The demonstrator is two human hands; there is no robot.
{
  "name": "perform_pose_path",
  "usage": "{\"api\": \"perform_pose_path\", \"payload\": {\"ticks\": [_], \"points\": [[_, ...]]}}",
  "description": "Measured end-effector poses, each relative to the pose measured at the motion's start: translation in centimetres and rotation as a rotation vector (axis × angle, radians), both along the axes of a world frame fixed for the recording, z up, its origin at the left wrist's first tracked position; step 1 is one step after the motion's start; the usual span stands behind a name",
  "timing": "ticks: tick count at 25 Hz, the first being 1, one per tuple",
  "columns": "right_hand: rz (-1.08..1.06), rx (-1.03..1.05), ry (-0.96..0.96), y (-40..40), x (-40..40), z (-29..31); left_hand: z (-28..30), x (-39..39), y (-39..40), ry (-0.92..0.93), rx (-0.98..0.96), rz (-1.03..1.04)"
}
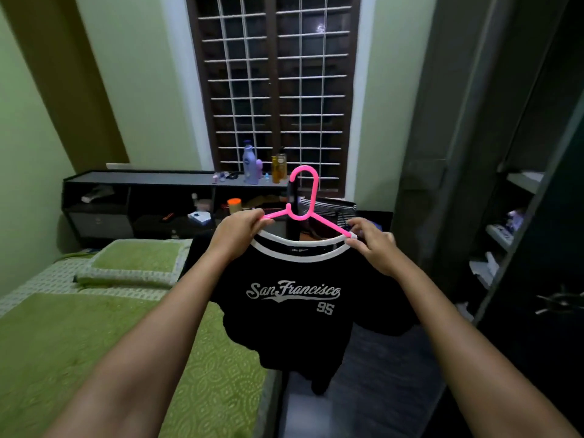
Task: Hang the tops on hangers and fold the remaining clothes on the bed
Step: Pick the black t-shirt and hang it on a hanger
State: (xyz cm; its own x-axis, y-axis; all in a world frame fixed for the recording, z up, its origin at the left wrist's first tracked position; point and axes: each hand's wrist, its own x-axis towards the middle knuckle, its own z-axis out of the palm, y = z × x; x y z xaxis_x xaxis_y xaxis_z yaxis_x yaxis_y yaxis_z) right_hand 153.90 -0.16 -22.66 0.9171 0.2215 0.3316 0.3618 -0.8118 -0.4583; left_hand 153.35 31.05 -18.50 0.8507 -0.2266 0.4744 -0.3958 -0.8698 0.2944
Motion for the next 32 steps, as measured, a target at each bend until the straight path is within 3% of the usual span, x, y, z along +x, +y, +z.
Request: {"api": "perform_pose_path", "payload": {"ticks": [5, 11, 15, 21, 24, 26, 32], "points": [[-0.199, -0.003, -0.177, -0.5, 9.3, 1.0, 0.7, 13.3, -6.3, 0.019, -0.007, -0.16], [-0.404, 0.057, -0.162, -7.1, 19.8, 3.4, 3.2, 29.7, -14.4, 0.069, 0.069, -0.441], [-0.653, -0.083, -0.265, -13.9, 23.5, 2.0, 2.6, 38.1, -21.3, 0.066, 0.019, -0.547], [-0.874, -0.082, -0.082, -26.3, 28.2, 3.1, 2.0, 45.9, -35.7, 0.009, -0.011, -0.712], [-1.107, -0.125, -0.325, -32.4, 29.1, 2.8, 2.5, 49.3, -44.1, 0.063, -0.135, -0.82], [-1.24, -0.147, -0.374, -35.7, 29.2, 2.4, 3.4, 51.2, -49.5, 0.045, -0.146, -0.906], [-1.481, -0.235, -0.293, -44.3, 25.7, 4.9, 5.1, 51.3, -66.3, -0.273, -0.105, -0.969]]}}
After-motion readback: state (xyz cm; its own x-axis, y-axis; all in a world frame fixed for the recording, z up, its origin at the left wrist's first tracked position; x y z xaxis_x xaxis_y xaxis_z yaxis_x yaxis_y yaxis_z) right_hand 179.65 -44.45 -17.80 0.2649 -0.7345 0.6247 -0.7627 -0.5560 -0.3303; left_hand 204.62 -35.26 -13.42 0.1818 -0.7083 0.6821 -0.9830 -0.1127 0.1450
